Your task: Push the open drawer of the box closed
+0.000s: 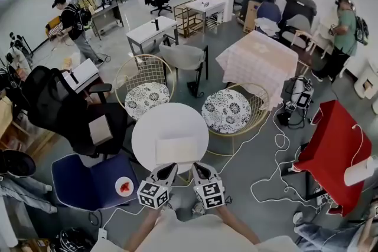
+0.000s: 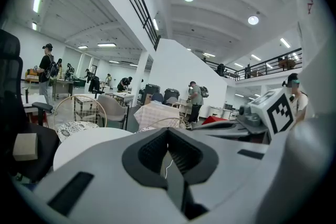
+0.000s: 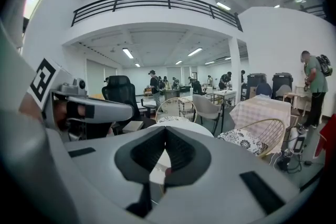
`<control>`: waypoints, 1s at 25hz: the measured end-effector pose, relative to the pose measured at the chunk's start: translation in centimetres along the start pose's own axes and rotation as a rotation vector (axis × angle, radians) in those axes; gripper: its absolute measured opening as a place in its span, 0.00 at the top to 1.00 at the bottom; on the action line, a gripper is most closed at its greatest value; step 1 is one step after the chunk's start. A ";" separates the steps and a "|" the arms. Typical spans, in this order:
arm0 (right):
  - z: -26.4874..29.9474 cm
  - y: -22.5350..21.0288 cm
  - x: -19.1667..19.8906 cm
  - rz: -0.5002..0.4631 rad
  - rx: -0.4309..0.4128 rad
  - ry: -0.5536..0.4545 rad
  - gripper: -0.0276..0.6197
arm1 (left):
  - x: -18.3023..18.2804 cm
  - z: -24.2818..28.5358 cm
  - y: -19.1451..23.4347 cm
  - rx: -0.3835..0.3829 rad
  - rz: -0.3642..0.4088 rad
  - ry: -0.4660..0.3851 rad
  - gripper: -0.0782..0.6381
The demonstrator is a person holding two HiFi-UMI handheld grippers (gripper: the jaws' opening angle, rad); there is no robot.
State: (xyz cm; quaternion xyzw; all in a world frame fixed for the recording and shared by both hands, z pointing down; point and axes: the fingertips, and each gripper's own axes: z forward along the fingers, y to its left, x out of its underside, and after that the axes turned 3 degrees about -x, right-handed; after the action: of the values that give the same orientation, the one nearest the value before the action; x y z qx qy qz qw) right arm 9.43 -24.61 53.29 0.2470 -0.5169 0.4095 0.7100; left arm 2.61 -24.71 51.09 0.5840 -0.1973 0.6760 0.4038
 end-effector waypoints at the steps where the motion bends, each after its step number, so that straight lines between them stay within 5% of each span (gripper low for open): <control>1: -1.1 0.2 0.2 0.003 0.000 -0.007 0.93 | 0.3 -0.4 -0.7 0.000 0.001 0.004 0.87; 12: -8.0 4.1 2.0 0.013 0.036 -0.024 0.93 | 2.2 -5.3 -3.9 0.012 -0.012 -0.008 0.87; 25: -11.2 14.4 3.3 -0.002 0.049 -0.052 0.93 | 4.7 -16.8 -4.6 0.019 -0.008 -0.032 0.87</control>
State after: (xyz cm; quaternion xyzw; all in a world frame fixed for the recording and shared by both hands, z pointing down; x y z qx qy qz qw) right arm 3.76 -7.00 51.49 0.2753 -0.5247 0.4149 0.6904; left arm -4.31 -8.09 50.59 0.5992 -0.1952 0.6668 0.3978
